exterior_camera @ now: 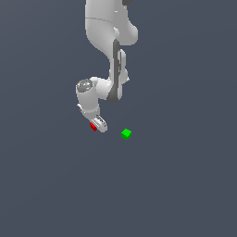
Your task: Stack the red cube on top of the green cube.
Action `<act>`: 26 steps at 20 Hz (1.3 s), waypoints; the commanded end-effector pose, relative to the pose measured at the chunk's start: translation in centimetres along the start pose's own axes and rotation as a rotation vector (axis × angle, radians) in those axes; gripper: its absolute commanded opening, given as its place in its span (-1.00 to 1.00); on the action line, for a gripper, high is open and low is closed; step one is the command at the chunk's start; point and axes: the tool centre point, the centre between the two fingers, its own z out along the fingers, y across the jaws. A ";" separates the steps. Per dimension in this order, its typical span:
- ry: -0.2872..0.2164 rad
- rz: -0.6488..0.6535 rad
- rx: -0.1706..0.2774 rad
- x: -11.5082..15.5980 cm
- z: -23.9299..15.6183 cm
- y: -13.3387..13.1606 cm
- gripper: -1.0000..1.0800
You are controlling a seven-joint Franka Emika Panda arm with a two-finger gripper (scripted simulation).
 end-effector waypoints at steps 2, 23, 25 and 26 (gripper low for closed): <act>0.001 0.000 0.001 0.0 -0.7 0.0 -1.00; 0.001 0.000 0.000 0.1 -9.8 0.0 -1.00; 0.002 0.000 0.000 0.1 -9.7 0.0 -1.00; 0.002 0.000 0.000 0.1 -9.7 0.0 -1.00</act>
